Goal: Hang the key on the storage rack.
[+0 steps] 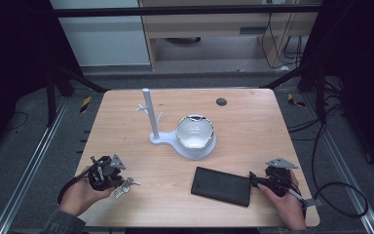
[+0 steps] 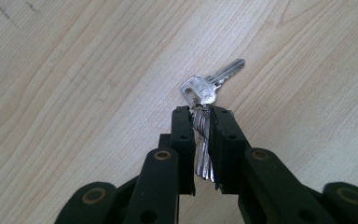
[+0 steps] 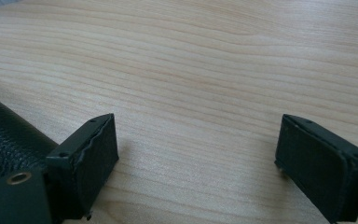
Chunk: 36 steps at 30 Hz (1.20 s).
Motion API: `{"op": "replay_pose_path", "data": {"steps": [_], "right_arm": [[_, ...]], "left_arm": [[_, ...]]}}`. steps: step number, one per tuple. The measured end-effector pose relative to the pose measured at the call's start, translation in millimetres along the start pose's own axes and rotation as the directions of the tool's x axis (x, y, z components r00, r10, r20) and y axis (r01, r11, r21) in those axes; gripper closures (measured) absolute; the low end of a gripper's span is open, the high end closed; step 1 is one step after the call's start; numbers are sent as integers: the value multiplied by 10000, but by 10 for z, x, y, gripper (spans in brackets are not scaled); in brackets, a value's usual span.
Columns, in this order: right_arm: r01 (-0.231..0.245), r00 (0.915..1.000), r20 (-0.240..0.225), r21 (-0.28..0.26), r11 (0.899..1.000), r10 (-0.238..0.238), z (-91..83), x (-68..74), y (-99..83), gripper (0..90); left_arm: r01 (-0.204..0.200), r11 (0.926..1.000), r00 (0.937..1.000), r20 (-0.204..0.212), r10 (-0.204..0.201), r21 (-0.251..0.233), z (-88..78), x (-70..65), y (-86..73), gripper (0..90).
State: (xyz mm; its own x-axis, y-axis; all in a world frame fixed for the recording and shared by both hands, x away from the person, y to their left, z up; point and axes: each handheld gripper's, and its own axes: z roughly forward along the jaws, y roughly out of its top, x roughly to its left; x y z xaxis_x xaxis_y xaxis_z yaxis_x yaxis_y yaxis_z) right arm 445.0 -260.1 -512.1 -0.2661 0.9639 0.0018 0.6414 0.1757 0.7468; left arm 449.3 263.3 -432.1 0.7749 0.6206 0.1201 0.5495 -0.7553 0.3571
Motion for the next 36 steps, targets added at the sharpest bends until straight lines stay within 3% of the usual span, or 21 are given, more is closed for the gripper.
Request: {"op": "replay_pose_path", "data": {"steps": [5,10,16,18,22,25,28,30,31,36], "right_arm": [[3,10000,-1,-4,10000,-3,0,0,0,129],[7,10000,0,1,10000,-7,0,0,0,129],[12,10000,-2,2,10000,-12,0,0,0,129],[8,10000,-1,2,10000,-8,0,0,0,129],[7,10000,-1,1,10000,-7,0,0,0,129],[5,10000,-3,3,10000,-5,-1,0,-1,129],[5,10000,0,2,10000,-5,0,0,-1,129],[6,10000,-1,3,10000,-6,-1,0,-1,129],[6,10000,-1,4,10000,-6,-1,0,-1,129],[38,10000,-13,9,10000,-38,-3,1,-2,129]], "left_arm": [[79,9999,9999,86,-80,110,30,15,-22,801],[197,9984,9993,305,-213,526,123,11,-122,797],[66,9972,9999,124,-76,741,173,-45,-156,580],[85,9971,9994,319,-109,751,232,-67,-152,528],[291,9960,9991,296,-317,850,309,-46,-143,489],[367,9961,9981,457,-405,805,312,-36,-130,533],[263,9948,9966,746,-337,981,297,-50,-128,694],[299,9941,9967,723,-375,1038,295,-47,-133,736],[311,9940,9971,665,-382,1047,294,-50,-138,799],[368,9944,9984,396,-409,988,275,-62,-132,817]]}}
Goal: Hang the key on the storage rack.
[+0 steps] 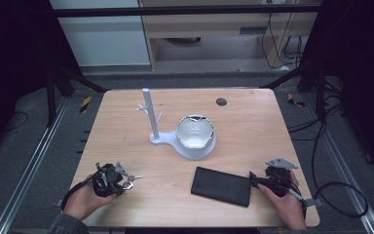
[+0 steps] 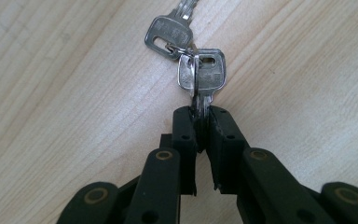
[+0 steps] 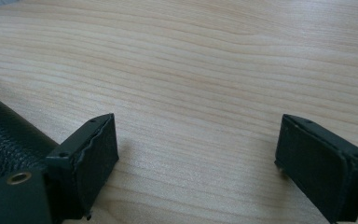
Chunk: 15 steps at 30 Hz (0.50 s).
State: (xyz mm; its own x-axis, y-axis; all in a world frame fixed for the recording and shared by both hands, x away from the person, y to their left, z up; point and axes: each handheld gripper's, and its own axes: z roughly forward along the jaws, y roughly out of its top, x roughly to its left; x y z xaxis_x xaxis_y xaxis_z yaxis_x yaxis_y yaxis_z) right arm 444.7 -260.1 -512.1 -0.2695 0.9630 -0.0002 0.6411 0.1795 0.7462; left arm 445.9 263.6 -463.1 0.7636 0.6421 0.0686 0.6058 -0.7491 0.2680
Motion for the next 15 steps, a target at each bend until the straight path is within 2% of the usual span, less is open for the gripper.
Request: {"op": "replay_pose_path", "data": {"steps": [3,8,11,12,15], "right_arm": [[5,10000,0,-3,10000,-5,0,0,0,129],[6,10000,0,-4,10000,-6,0,0,-1,129],[2,10000,-7,-9,10000,-2,0,1,-1,129],[0,10000,-7,-8,10000,0,0,1,-1,129],[0,10000,-8,-8,10000,0,0,1,-1,129]], "left_arm": [[-25,9998,10000,-69,24,-185,-58,-7,11,818],[-181,9997,9997,-163,178,-165,-100,-1,19,820],[-234,9996,9996,-136,232,-146,-109,0,20,820],[-338,9994,9994,8,338,81,-83,2,18,819],[-270,9996,9996,-71,270,6,-68,8,14,819]]}}
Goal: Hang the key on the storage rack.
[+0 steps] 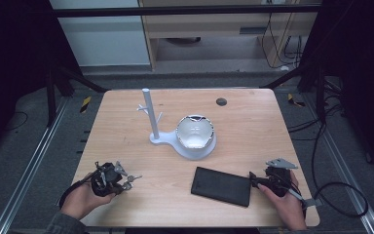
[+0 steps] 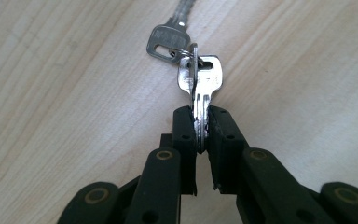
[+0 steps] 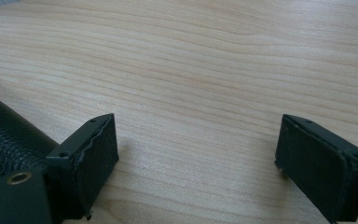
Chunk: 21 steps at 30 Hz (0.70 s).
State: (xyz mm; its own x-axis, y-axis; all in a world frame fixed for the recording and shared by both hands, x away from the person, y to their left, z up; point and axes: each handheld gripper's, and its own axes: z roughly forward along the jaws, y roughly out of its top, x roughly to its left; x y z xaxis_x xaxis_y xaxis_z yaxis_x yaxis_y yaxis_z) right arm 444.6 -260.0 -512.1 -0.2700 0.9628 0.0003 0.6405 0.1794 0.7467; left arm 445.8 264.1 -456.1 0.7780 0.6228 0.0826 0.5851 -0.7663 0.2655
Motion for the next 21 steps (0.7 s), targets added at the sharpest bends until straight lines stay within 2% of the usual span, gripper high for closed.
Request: {"op": "replay_pose_path", "data": {"steps": [1,3,7,10,14,18,21], "right_arm": [[14,10000,-6,2,10000,-14,-1,0,-1,129],[54,10000,-14,16,10000,-54,-3,-2,-2,129],[11,10000,-17,4,10000,-11,-3,2,-2,130],[1,10000,-19,-1,10000,-1,-3,4,-2,130],[-4,10000,-16,11,10000,4,-4,5,-3,130],[-35,10000,-29,-3,10000,35,-4,7,-2,130],[-10,10000,-2,-13,10000,10,-4,7,-4,131]], "left_arm": [[41,9997,9999,121,-38,-251,-25,-3,-2,819],[77,9991,9999,100,-73,-421,-67,-4,1,819],[130,9984,9999,-46,-133,-559,-143,20,12,820],[96,9987,9999,-115,-102,-492,-163,33,24,821],[186,9969,9997,-123,-196,-761,-215,40,31,821],[239,9961,9987,-434,-276,-845,-284,66,49,827],[324,9951,9981,-483,-370,-933,-309,88,56,827]]}}
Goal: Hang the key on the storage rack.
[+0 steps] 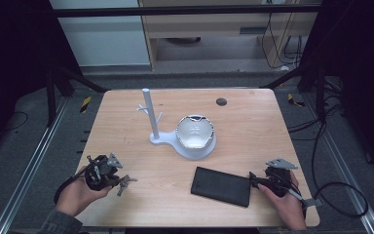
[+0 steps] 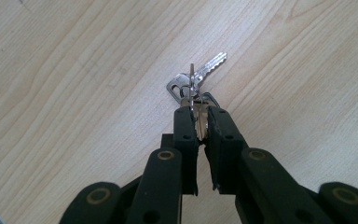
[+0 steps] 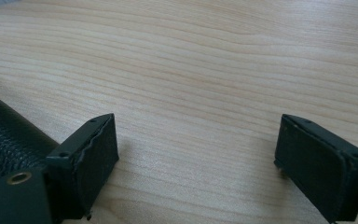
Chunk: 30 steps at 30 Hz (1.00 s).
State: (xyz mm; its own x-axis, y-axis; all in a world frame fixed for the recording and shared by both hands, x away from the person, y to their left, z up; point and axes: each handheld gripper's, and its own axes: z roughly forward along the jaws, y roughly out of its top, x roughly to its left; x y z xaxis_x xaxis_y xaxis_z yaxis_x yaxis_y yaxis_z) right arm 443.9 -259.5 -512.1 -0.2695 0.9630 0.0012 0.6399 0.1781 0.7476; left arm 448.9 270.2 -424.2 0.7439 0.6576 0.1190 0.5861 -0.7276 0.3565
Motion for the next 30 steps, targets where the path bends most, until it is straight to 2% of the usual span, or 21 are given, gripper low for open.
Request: {"op": "replay_pose_path", "data": {"steps": [3,9,15,19,23,30], "right_arm": [[18,10000,2,1,10000,-18,0,0,-1,131],[20,10000,0,2,10000,-20,0,0,-1,132],[13,10000,-10,-1,10000,-13,0,1,-1,131],[15,10000,-8,-1,10000,-15,0,1,-1,131],[15,10000,-13,0,10000,-15,0,0,-1,131],[20,10000,-18,-1,10000,-20,0,0,-1,131]], "left_arm": [[140,9992,9998,109,-136,-388,-87,28,25,827],[29,9975,9998,-215,-44,-710,-317,63,148,827],[24,9917,9996,-271,-60,-1284,-597,136,331,827],[-32,9889,9991,-416,-30,-1484,-781,196,482,827],[64,9798,9987,-491,-166,-1999,-961,251,621,827],[139,9678,9970,-704,-326,-2513,-1206,342,845,827]]}}
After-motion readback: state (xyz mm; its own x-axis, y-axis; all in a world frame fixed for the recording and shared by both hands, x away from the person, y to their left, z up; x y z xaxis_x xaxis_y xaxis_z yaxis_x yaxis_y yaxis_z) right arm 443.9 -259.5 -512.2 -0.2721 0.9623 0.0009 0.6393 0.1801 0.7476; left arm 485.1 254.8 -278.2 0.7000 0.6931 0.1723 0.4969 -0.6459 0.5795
